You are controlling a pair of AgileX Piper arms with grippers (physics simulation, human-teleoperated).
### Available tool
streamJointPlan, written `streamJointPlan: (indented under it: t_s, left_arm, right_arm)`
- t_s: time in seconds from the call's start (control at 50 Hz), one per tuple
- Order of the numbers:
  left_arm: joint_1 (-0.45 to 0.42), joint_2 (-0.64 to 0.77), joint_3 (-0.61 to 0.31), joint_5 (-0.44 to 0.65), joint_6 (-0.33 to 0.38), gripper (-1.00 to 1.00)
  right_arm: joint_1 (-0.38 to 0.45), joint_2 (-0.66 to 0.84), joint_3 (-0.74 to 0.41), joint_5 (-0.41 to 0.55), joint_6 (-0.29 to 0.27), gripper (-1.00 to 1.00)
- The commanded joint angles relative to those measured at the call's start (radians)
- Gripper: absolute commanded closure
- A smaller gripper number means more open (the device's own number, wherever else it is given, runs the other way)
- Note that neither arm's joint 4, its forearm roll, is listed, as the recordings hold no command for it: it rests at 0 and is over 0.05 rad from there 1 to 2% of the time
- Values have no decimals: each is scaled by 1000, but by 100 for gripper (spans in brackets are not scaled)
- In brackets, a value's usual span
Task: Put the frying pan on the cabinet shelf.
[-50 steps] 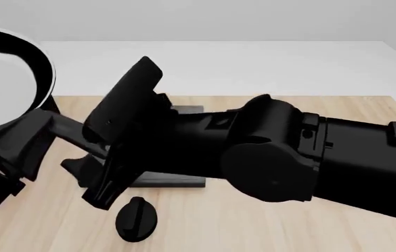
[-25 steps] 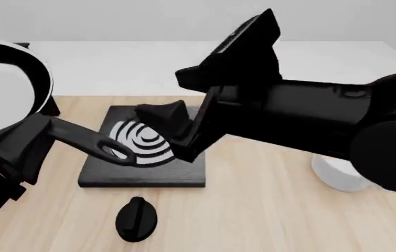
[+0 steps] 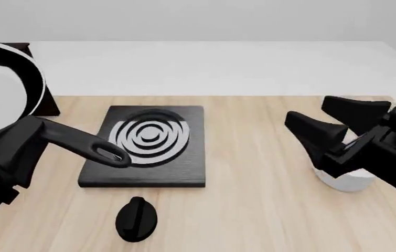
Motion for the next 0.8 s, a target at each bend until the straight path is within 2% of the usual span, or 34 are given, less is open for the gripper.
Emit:
streamJointPlan:
  t_s: [0.02, 0.08, 0.12, 0.14, 0.18, 0.2, 0.24, 0.32, 0.36, 0.4, 0.54, 0.64, 0.7, 0.74, 0.8]
  left_arm:
    - [2, -32, -15, 6, 10, 100]
    - [-6, -36, -21, 18, 15, 100]
    - [-6, -38, -18, 18, 18, 100]
    - [-5, -37, -24, 24, 22, 100]
    - [-9, -31, -24, 20, 25, 100]
    - [-5, -29, -20, 12, 15, 100]
    - [-16, -26, -24, 12, 21, 100]
    - [-13, -21, -16, 0, 14, 100]
    - [-12, -30, -34, 20, 21, 100]
    - [-18, -28, -54, 43, 32, 100]
    - [0, -40, -69, 51, 33, 100]
    - [29, -31, -43, 13, -21, 100]
    - [17, -12, -70, 17, -10, 100]
    - [19, -1, -88, 18, -5, 100]
    - [34, 15, -108, 11, -7, 100]
  right_arm:
    - [-226, -252, 220, -19, 72, -100]
    - [-258, -305, 260, -22, 45, -100]
    - [-284, -338, 290, -16, 61, -100]
    - [-306, -321, 318, -15, 34, -100]
    - [-278, -351, 334, -14, 4, -100]
    - [-300, -388, 349, 3, 41, -100]
    - [-336, -448, 374, 14, 51, -100]
    - [-382, -499, 423, -5, -23, -100]
    - [-377, -492, 418, -1, 32, -100]
    - [-378, -482, 413, -3, 7, -100]
    - [-391, -476, 404, 5, 71, -100]
    - [-391, -469, 394, 5, 63, -100]
    - [-402, -466, 395, 1, 80, -100]
    - [-410, -468, 394, 1, 73, -100]
    - [-456, -494, 380, 31, 79, -100]
